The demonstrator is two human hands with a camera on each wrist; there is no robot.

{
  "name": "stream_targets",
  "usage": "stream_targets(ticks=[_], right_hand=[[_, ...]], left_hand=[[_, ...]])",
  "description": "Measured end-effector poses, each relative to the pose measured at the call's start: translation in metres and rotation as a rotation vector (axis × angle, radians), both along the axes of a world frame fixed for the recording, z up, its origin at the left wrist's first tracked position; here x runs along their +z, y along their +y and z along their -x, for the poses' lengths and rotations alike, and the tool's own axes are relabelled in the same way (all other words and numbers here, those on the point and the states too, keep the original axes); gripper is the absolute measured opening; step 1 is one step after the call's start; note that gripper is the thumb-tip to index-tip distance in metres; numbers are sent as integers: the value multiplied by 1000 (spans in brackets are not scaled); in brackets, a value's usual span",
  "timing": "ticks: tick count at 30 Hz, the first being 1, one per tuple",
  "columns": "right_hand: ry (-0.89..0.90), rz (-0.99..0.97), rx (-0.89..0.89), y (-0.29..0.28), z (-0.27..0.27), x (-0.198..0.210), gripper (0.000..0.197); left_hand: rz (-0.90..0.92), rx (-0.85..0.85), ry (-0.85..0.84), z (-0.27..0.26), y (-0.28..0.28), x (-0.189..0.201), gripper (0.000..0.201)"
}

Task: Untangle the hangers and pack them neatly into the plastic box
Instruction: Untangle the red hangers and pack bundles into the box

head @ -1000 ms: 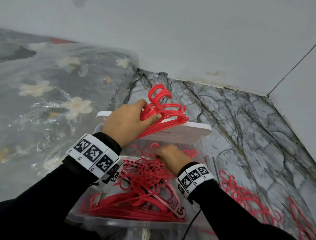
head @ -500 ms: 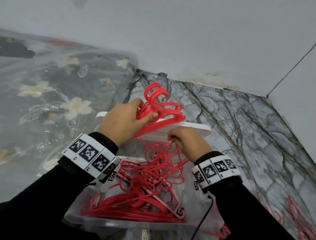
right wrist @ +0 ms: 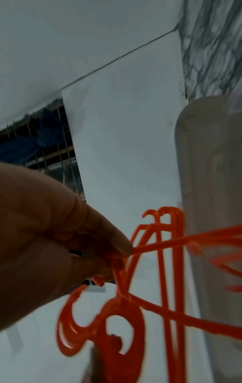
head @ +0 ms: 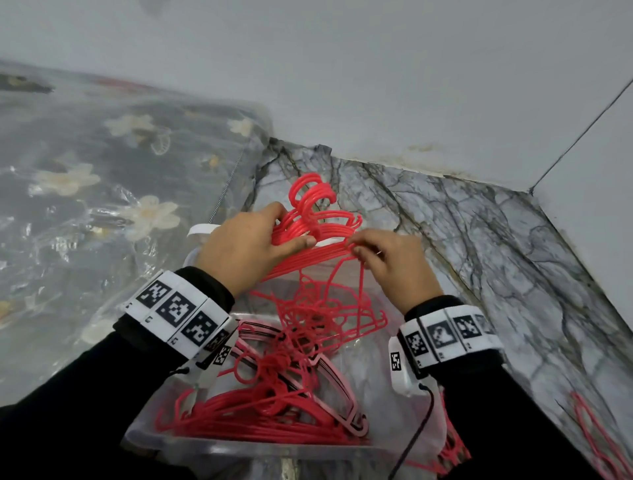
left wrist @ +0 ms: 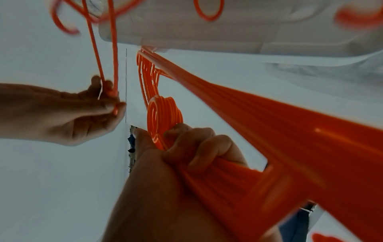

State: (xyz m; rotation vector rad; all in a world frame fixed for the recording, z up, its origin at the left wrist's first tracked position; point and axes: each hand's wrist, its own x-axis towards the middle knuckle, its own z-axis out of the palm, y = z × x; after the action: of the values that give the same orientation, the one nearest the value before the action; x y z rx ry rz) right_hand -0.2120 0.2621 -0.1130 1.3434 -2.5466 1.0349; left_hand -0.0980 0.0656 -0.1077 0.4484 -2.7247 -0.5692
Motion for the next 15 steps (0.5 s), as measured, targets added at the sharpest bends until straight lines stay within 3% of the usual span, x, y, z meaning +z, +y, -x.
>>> stream_targets(ticks=[6,9,15], right_hand=[[-135,-461,74,-13,-13,-38,17],[-186,-314,15,-15,-13,-34,17],[-119,8,-59,-3,0,-5,24]], left_hand=[[26,6,7,0,1,0,58],[-9,-9,3,-1,-1,1,61],[-73,-24,-1,-3,-4,3,65]])
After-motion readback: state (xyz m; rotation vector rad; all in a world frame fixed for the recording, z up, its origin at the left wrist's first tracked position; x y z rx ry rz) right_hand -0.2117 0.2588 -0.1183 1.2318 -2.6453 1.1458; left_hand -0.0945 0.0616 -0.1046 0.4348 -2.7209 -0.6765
